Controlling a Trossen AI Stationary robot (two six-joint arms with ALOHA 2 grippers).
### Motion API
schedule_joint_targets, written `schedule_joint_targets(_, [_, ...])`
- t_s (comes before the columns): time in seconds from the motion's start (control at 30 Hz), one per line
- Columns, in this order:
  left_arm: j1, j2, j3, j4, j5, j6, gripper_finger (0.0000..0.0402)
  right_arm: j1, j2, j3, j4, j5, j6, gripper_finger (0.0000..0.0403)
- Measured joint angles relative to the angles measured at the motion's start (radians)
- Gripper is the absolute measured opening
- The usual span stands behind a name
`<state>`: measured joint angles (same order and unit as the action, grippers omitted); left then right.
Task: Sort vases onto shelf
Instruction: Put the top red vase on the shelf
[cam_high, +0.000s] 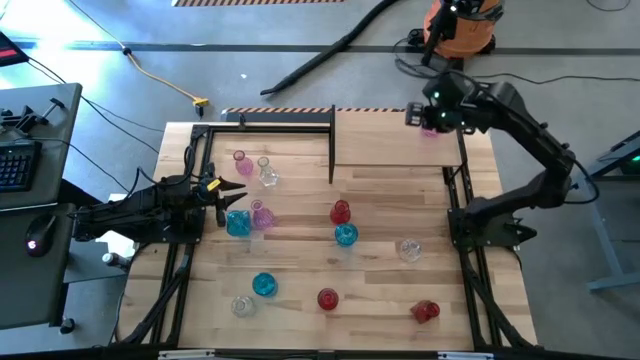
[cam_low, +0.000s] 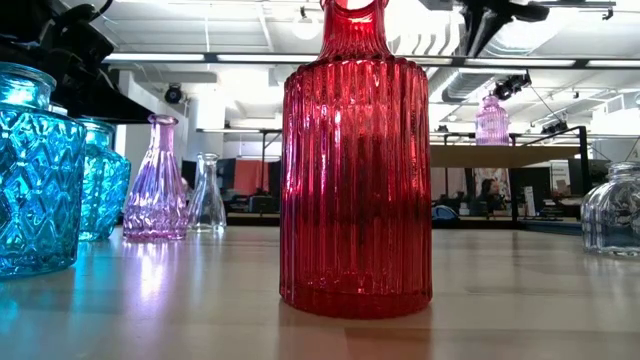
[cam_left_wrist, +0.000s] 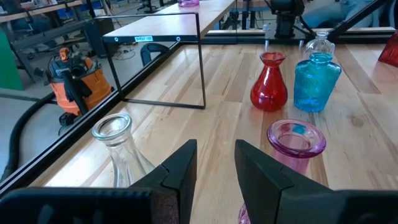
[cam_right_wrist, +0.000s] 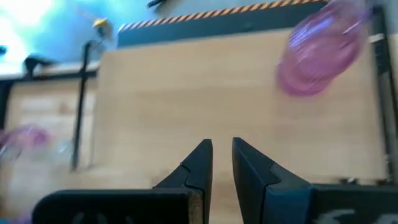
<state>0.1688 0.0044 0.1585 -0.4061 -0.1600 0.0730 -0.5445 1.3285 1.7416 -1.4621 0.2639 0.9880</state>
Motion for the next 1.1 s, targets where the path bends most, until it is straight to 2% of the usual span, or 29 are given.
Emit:
schedule_joint_targets(0.2, [0.0,0.0,0.0,0.0,0.0,0.0,0.0101,0.133,0.003,-0.027,0.036,-0.056,0.055,0.0039])
schedule_joint_targets(0.53, [0.0,0.0,0.0,0.0,0.0,-0.001,0.0101,0.32,0.098,-0.042,0.081,-0.073,0.188,0.0039])
schedule_joint_targets(0.8, [0.0,0.0,0.0,0.0,0.0,-0.001,0.0101,0.393,0.189,-0.042,0.141,-0.073,0.246,0.0039])
schedule_joint_targets(1.1, [0.0,0.0,0.0,0.0,0.0,-0.001,0.0101,0.441,0.304,-0.042,0.216,-0.095,0.24,0.0039])
